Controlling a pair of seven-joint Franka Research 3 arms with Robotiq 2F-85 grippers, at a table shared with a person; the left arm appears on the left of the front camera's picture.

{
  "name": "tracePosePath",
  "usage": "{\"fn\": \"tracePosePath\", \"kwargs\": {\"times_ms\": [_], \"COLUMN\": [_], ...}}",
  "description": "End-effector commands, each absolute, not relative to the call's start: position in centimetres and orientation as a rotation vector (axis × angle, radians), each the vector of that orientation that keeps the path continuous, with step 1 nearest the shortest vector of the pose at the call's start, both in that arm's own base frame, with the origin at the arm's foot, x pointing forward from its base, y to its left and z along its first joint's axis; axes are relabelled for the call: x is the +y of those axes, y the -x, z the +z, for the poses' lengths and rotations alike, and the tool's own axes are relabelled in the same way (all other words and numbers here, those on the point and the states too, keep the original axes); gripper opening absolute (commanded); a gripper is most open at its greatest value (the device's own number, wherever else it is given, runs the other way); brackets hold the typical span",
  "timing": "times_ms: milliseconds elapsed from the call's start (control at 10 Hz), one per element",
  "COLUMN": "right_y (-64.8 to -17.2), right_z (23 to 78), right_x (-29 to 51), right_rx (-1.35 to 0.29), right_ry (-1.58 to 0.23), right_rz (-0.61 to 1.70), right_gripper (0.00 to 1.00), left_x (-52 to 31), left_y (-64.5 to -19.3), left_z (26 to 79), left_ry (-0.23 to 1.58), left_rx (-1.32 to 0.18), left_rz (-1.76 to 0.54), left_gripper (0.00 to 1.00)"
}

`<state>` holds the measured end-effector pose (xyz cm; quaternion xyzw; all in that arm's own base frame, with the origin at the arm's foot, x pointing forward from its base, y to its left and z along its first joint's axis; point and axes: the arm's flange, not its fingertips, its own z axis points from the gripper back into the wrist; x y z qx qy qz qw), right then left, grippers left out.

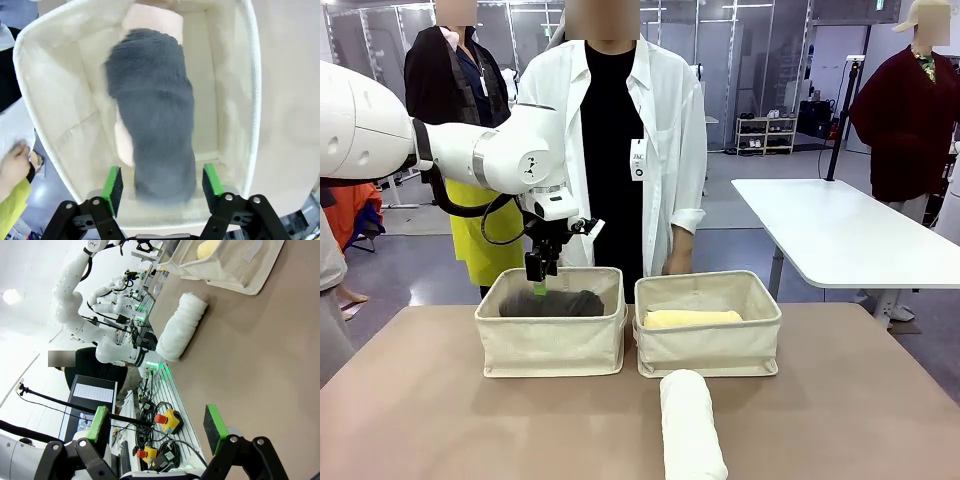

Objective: Divide the towels into two baskets.
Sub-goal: Pick up one hotel-folded towel from the bottom of the table and place it in the Fabric basket indicated by the person.

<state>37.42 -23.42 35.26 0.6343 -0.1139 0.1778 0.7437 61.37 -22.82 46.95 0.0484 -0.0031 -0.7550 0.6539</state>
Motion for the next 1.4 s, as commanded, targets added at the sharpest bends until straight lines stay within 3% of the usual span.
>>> {"fn": "tracePosePath", "kwargs": {"times_ms": [0,200,300,1300], "right_y": [-37.1,-37.1,-37.1,-37.1], "right_z": [35.5,35.5,35.5,35.5], "right_x": [-23.1,-23.1,-23.1,-23.1], "right_rx": [-0.249,-0.249,-0.249,-0.249], "right_ry": [-1.379,-1.379,-1.379,-1.379], "right_rz": [0.379,0.379,0.379,0.379], "right_gripper": [0.95,0.95,0.95,0.95], "left_x": [-22.8,-22.5,-23.1,-23.1], "left_y": [-60.6,-59.0,-61.0,-61.0], "left_z": [48.2,48.3,47.8,47.8], "left_ry": [-0.128,-0.123,-0.115,-0.115], "left_rx": [0.008,-0.005,-0.017,-0.017], "left_rz": [-1.688,-1.679,-1.696,-1.696], "left_gripper": [1.00,1.00,1.00,1.00]}}
